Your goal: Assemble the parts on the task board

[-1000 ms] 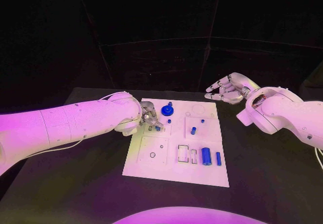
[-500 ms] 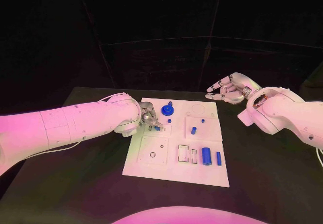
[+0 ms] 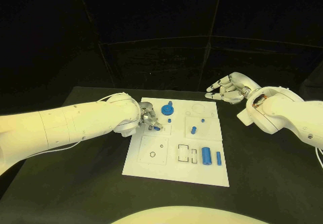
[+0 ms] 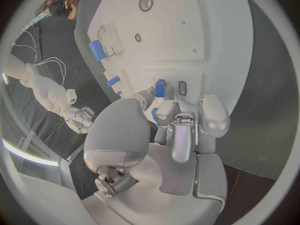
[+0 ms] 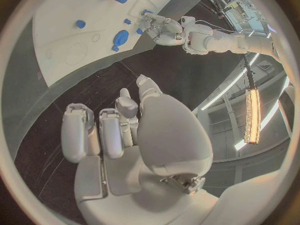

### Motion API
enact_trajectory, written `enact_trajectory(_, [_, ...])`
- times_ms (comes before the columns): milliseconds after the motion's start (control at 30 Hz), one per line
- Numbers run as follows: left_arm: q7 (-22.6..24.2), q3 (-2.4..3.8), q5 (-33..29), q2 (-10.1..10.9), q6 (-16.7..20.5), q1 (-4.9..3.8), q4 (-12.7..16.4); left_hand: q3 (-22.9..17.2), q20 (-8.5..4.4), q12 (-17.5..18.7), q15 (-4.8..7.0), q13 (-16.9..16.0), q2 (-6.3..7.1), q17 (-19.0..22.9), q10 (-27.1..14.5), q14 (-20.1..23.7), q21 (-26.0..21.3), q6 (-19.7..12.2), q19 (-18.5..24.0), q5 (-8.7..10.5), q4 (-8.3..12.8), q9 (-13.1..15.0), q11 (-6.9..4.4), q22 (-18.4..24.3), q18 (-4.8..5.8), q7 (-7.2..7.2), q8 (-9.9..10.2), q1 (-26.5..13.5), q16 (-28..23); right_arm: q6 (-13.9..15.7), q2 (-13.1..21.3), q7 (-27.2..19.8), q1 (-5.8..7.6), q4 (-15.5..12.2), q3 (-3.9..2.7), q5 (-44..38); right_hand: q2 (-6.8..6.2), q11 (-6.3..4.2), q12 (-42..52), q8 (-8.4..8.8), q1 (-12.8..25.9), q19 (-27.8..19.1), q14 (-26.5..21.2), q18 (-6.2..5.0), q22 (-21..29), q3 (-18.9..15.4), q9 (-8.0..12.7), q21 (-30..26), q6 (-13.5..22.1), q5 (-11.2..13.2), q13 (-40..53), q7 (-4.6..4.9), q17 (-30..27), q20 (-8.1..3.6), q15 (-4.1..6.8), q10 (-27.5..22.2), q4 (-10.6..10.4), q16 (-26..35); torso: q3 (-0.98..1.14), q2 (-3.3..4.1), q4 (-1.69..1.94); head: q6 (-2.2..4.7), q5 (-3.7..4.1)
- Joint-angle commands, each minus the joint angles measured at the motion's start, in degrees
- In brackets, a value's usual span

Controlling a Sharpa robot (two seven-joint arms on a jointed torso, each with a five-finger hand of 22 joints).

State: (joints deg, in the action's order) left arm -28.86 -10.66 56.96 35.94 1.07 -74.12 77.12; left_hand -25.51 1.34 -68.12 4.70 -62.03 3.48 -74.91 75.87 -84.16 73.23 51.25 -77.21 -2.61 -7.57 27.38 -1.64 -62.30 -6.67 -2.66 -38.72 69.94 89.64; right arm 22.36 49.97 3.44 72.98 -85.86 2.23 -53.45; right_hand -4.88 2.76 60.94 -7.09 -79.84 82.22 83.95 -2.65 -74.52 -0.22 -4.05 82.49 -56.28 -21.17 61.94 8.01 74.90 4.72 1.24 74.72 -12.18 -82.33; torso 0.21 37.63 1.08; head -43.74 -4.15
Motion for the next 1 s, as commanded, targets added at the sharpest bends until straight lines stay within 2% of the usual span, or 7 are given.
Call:
enact_trajectory(33, [-0.22, -0.02, 0.41, -0.16, -1.83, -0.02, -0.16, -8.26, 0.07, -0.06, 0.25, 0.08, -0.25, -15.09, 0.32, -5.84, 0.11, -0.05, -0.28, -0.15, 8.01, 0.08, -0.05, -0.05, 1.04, 0.20, -0.18, -0.27, 0.36, -0.21, -0.08, -0.41, 0.12, -0.07, -0.04, -0.16, 0.40, 0.02, -0.24, -0.13, -0.03, -0.43, 3.24, -0.79, 0.03, -0.35, 0.09, -0.32, 0.34, 0.20, -0.05, -0.12, 1.24, -0.06, 0.28, -0.37, 0.00, 0.32, 0.07, 0.00, 0.07, -0.01, 0.09])
enact_trajectory(267, [-0.24, -0.03, 0.40, -0.82, -1.99, 0.02, -0.69, -8.39, 0.07, 0.03, 0.25, 0.18, -0.18, -15.09, 0.28, -5.84, 0.12, -0.06, -0.29, -0.15, 8.02, 0.11, -0.04, -0.08, 1.05, 0.19, -0.22, -0.37, 0.36, -0.20, -0.16, -0.46, 0.12, -0.08, -0.04, -0.16, 0.40, 0.02, -0.24, -0.13, -0.03, -0.43, 3.24, -0.79, 0.03, -0.35, 0.09, -0.32, 0.34, 0.20, -0.05, -0.12, 1.24, -0.06, 0.28, -0.37, 0.00, 0.32, 0.01, 0.10, -0.01, -0.06, 0.18])
enact_trajectory(533, [-0.24, -0.03, 0.40, -1.12, -2.22, 0.04, -0.98, -8.67, 0.08, 0.03, 0.23, 0.20, 0.02, -15.09, 0.32, -5.84, 0.14, -0.02, -0.31, -0.14, 7.97, 0.19, -0.02, -0.15, 1.06, 0.19, -0.34, -0.80, 0.36, -0.22, -0.18, -0.48, 0.12, -0.12, -0.04, -0.16, 0.40, 0.02, -0.24, -0.13, -0.03, -0.43, 3.24, -0.79, 0.03, -0.35, 0.09, -0.32, 0.34, 0.20, -0.05, -0.12, 1.24, -0.06, 0.28, -0.37, 0.00, 0.32, 0.05, 0.03, 0.09, -0.18, 0.23])
enact_trajectory(700, [-0.24, -0.03, 0.39, -1.42, -3.69, 0.04, -1.34, -8.57, 0.08, -0.20, 0.27, 0.00, 0.61, -15.09, 0.58, -5.84, 0.27, 0.49, -0.43, -0.13, 7.51, 0.38, -0.12, -0.41, 1.10, 0.38, -0.75, -2.14, 0.36, -0.25, -0.21, -0.52, 0.12, -0.14, -0.04, -0.16, 0.45, 0.01, -0.25, -0.15, -0.04, -0.44, 3.23, -0.79, 0.06, -0.39, 0.09, -0.34, 0.34, 0.32, -0.07, -0.12, 1.20, -0.06, 0.28, -0.37, 0.00, 0.35, -0.01, 0.04, -0.03, -0.24, 0.06])
enact_trajectory(833, [-0.27, -0.03, 0.39, -1.70, -4.93, 0.04, -1.69, -8.31, 0.04, -0.33, 0.34, -0.10, 0.88, -15.09, 0.72, -5.84, 0.37, 0.86, -0.52, -0.12, 7.04, 0.50, -0.21, -0.59, 1.12, 0.51, -1.02, -3.13, 0.36, -0.30, -0.22, -0.50, 0.12, -0.16, -0.04, -0.16, 0.45, 0.01, -0.25, -0.15, -0.04, -0.44, 3.23, -0.79, 0.06, -0.39, 0.09, -0.34, 0.34, 0.32, -0.07, -0.12, 1.20, -0.06, 0.28, -0.37, 0.00, 0.35, 0.02, 0.00, -0.18, -0.27, 0.00])
enact_trajectory(1000, [-0.29, -0.03, 0.38, -1.88, -5.66, 0.04, -1.96, -7.59, -0.06, -0.66, 0.49, -0.43, 1.21, -15.09, 1.00, -5.84, 0.50, 1.35, -0.65, -0.13, 6.12, 0.66, -0.41, -0.86, 1.15, 0.76, -1.35, -4.93, 0.36, -0.42, -0.22, -0.42, 0.12, -0.16, -0.04, -0.16, 0.45, 0.01, -0.25, -0.15, -0.04, -0.44, 3.23, -0.79, 0.06, -0.39, 0.09, -0.34, 0.34, 0.32, -0.07, -0.12, 1.20, -0.06, 0.28, -0.37, 0.00, 0.35, -0.02, 0.02, -0.15, -0.32, 0.08])
